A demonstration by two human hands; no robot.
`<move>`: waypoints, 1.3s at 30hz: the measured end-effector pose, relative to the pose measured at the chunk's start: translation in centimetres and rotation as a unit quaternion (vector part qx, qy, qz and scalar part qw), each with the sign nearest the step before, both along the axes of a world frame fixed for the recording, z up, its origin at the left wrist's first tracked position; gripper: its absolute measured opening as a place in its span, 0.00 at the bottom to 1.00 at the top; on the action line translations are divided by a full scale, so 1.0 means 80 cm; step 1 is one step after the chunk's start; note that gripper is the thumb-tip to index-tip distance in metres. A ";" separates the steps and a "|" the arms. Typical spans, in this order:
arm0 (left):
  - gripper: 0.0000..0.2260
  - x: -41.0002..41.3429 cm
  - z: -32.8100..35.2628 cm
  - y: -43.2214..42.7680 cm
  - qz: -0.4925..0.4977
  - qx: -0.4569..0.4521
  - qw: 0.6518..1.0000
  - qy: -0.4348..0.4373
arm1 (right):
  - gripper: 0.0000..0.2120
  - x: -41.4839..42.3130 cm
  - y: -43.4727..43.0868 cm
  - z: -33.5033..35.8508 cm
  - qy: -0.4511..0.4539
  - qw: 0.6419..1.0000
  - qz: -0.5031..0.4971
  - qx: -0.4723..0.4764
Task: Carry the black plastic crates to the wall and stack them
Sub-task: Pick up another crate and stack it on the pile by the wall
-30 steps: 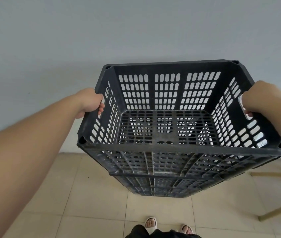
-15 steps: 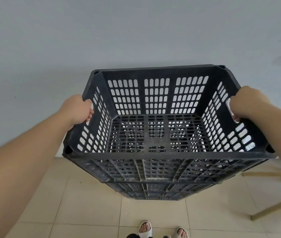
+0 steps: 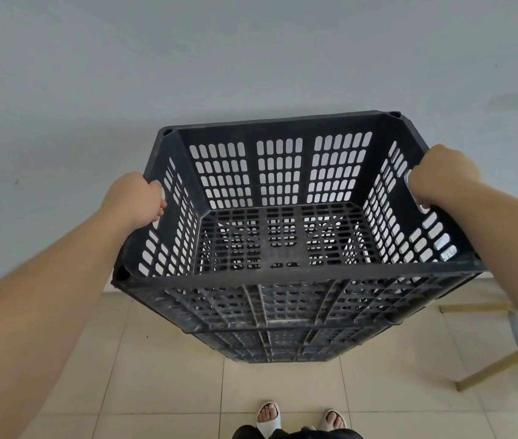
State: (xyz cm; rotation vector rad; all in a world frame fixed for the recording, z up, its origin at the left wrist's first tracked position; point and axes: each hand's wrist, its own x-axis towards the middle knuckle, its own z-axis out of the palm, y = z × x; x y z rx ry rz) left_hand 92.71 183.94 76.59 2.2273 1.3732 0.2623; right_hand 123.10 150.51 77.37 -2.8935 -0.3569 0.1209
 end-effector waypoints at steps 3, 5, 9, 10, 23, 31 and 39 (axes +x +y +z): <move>0.16 -0.002 -0.005 -0.003 0.004 0.006 1.000 0.005 | 0.12 -0.001 0.002 0.002 0.007 1.000 -0.001 -0.002; 0.16 -0.003 -0.005 -0.002 0.003 0.004 1.000 0.007 | 0.12 -0.002 -0.001 0.001 0.000 1.000 -0.004 0.000; 0.18 0.002 0.001 0.000 -0.001 -0.009 1.000 0.003 | 0.21 0.000 -0.010 -0.003 0.027 0.999 0.002 -0.030; 0.18 0.002 0.002 -0.001 -0.001 -0.005 1.000 0.007 | 0.23 0.001 -0.011 -0.003 0.036 0.999 0.005 -0.035; 0.15 -0.003 0.003 -0.011 0.016 0.002 1.000 0.000 | 0.17 0.007 -0.009 -0.011 -0.020 1.000 0.011 -0.020; 0.25 0.002 0.016 -0.041 -0.043 0.210 0.972 0.095 | 0.36 -0.003 -0.013 -0.002 0.048 0.996 0.046 -0.052; 0.26 0.084 0.044 -0.132 -0.191 0.104 0.968 0.122 | 0.35 -0.032 -0.036 0.018 0.053 0.995 0.084 -0.027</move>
